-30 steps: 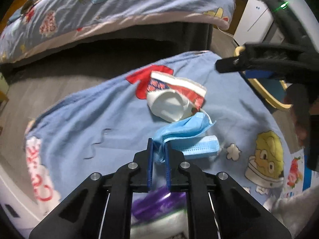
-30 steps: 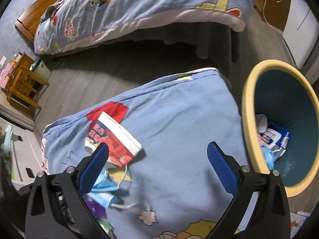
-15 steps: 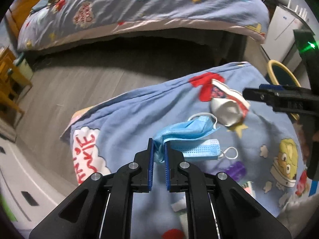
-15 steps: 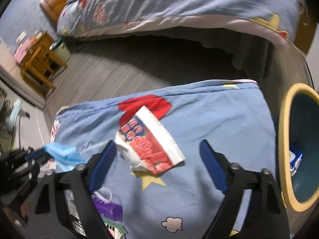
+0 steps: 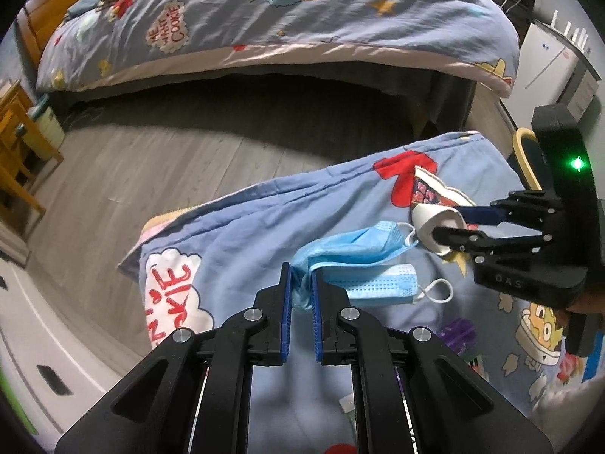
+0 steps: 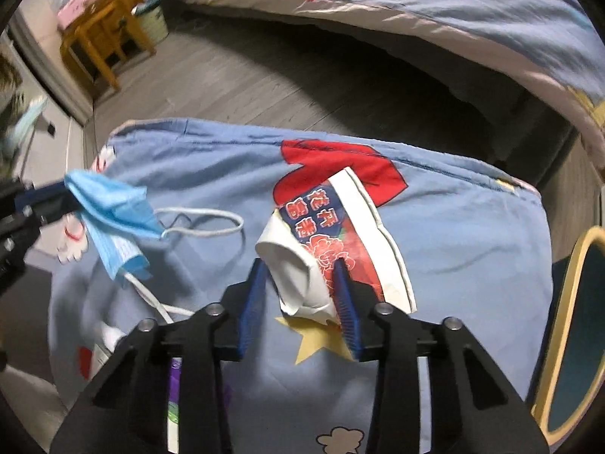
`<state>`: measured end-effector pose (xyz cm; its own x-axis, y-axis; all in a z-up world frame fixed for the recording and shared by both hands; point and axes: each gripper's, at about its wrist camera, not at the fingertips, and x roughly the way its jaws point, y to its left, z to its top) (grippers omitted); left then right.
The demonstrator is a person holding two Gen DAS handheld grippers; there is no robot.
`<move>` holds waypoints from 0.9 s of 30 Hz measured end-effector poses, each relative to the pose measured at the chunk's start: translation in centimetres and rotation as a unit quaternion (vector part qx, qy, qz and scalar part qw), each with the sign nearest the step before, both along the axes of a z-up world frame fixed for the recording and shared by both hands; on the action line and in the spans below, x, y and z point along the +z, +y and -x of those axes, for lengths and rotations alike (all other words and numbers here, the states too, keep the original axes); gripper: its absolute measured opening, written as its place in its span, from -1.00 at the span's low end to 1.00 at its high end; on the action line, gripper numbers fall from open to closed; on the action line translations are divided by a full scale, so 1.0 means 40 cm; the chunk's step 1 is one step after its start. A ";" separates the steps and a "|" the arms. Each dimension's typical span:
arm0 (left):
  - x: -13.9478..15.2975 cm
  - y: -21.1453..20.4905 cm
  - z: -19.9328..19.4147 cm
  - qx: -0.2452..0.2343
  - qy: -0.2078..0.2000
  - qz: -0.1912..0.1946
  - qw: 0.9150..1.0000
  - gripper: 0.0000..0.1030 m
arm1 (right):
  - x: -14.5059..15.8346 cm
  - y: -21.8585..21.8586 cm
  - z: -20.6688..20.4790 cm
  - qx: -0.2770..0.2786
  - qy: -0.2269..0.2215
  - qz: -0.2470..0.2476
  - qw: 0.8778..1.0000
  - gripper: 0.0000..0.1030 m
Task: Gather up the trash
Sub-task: 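Lift the mask and paper cup off the cushion toward the bin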
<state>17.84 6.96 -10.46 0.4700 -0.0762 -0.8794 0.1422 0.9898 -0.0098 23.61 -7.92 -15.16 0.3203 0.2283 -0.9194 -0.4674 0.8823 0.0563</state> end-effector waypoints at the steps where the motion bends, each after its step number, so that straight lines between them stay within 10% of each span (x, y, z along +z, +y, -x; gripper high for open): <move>1: 0.001 -0.003 0.000 -0.001 -0.001 0.000 1.000 -0.80 | 0.004 -0.001 0.001 0.001 0.005 -0.004 1.000 -0.63; 27: 0.133 -0.214 0.046 -0.074 -0.066 0.001 0.995 -0.80 | 0.268 -0.223 0.112 -0.043 -0.079 -0.035 0.995 -0.70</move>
<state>16.01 -1.60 -5.12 0.5654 -0.1549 -0.8102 0.2872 0.9577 0.0173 19.15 -16.85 -4.44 0.4804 0.2551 -0.8391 -0.3978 0.9161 0.0507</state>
